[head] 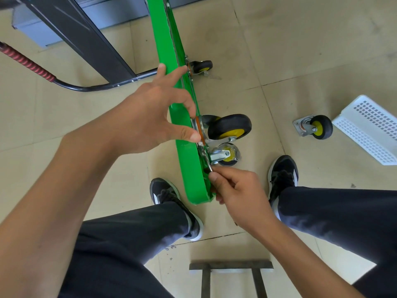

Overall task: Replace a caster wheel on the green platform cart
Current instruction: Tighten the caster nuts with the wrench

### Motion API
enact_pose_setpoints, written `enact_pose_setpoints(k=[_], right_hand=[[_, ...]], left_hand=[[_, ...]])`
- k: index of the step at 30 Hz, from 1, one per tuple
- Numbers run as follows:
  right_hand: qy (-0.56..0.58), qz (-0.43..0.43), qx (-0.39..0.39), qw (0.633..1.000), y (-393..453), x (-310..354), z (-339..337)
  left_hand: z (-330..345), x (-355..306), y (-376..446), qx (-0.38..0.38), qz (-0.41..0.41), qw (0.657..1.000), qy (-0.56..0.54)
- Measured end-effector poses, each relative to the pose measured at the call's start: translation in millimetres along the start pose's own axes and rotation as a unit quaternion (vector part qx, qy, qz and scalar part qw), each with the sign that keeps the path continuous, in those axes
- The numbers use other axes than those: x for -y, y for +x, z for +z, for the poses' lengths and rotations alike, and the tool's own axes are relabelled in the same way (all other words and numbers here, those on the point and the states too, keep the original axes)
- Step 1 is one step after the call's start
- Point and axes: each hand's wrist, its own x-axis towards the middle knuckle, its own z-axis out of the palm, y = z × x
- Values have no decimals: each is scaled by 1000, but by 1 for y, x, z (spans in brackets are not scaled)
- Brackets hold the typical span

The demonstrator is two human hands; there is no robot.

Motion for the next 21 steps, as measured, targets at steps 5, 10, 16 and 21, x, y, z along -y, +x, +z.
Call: enact_pose_setpoints(k=[5,10,16,21], right_hand=[[75,114,49,989,10,38,-23],[64,124,110,984,13,38,-35],[47,70,56,995,6,10,-25],[55,61,45,996,4,4,-17]], left_hand=[[0,-1,0,5,0,1000,1],[0,0,-1,5,1,1000,-10],[0,0,0,4,3,1000,-2],[-1,0,0,6,3,1000,-5]])
